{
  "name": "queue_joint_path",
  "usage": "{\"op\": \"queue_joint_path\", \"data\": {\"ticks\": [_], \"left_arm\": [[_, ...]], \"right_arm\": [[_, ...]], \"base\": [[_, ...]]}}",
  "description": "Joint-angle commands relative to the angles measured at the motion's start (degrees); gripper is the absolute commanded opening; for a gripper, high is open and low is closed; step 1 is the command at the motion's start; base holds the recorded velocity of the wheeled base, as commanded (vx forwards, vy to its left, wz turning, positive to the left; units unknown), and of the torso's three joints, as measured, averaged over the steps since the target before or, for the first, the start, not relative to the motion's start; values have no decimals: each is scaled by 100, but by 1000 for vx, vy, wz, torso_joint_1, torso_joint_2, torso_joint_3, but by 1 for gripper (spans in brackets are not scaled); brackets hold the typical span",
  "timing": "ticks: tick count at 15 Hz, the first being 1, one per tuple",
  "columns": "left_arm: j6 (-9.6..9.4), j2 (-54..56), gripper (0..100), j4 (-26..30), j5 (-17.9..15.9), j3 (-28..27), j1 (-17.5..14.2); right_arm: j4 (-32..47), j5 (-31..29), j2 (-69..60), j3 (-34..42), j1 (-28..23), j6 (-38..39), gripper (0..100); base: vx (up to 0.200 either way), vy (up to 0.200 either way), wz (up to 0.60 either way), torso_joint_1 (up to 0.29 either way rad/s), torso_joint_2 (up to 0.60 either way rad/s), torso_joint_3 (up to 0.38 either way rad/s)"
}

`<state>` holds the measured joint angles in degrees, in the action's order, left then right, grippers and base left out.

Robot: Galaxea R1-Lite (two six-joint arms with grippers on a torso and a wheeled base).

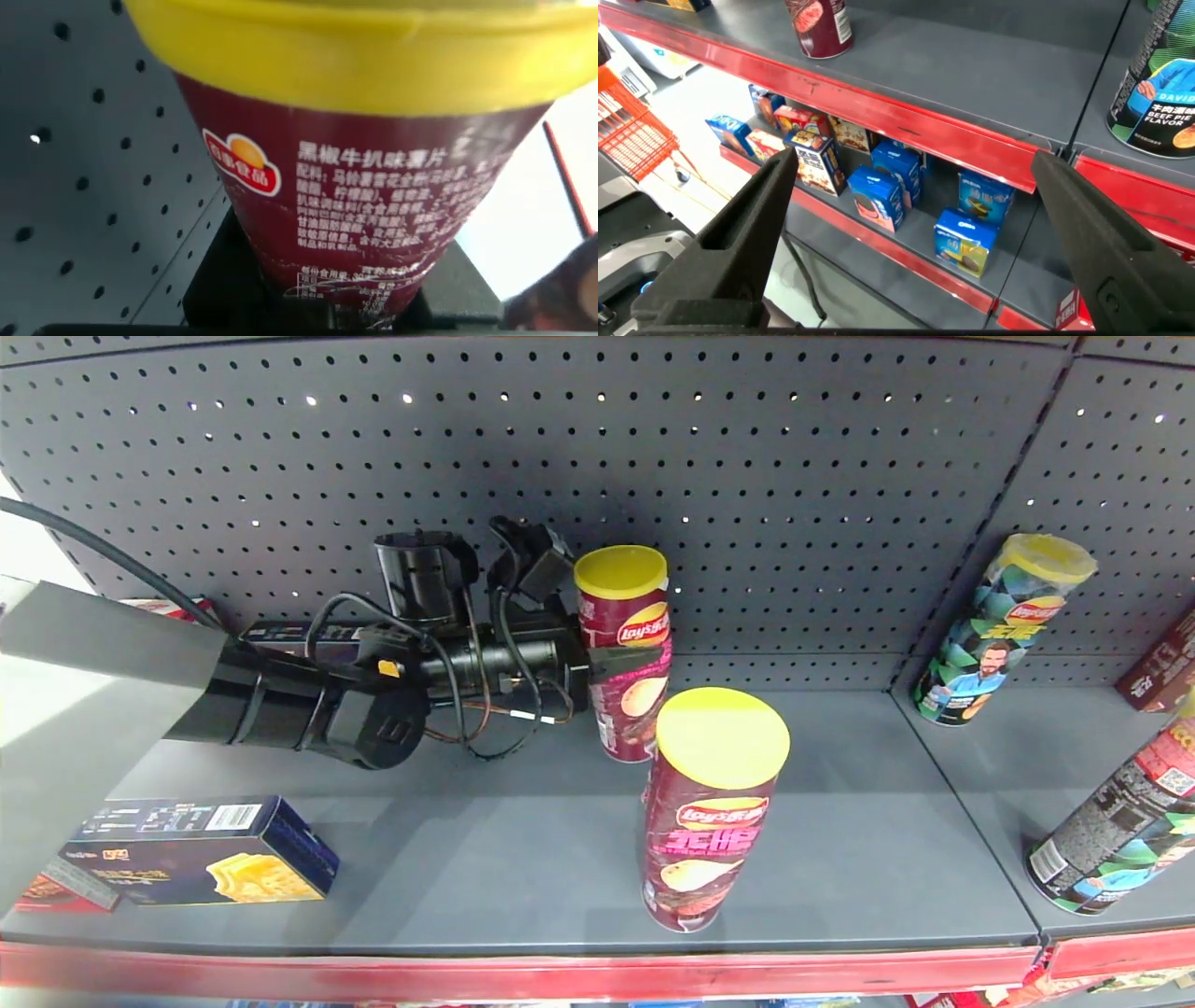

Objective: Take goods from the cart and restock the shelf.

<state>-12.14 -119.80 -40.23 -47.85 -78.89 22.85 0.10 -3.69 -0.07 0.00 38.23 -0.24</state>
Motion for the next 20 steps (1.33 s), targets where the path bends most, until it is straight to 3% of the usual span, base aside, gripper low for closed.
{"op": "queue_joint_path", "data": {"ticks": [1,9,10,13,17,20], "left_arm": [[-104,-202,0,6,4,-153,-43],[-183,-316,0,6,4,-329,-70],[-201,-316,100,15,4,-320,-70],[-201,-237,100,24,91,-101,-61],[-201,431,100,33,478,857,-78],[-254,879,100,6,1612,1675,-8]], "right_arm": [[-1,0,7,0,0,-2,100],[-1,0,7,0,0,-2,100],[-1,0,7,0,0,-2,100],[-1,0,7,0,0,-2,100],[-1,0,7,0,0,-2,100],[-1,0,7,0,0,-2,100]], "base": [[0,0,0,0,0,0],[0,0,0,0,0,0],[0,0,0,0,0,0],[0,0,0,0,0,0],[0,0,0,0,0,0],[0,0,0,0,0,0]]}}
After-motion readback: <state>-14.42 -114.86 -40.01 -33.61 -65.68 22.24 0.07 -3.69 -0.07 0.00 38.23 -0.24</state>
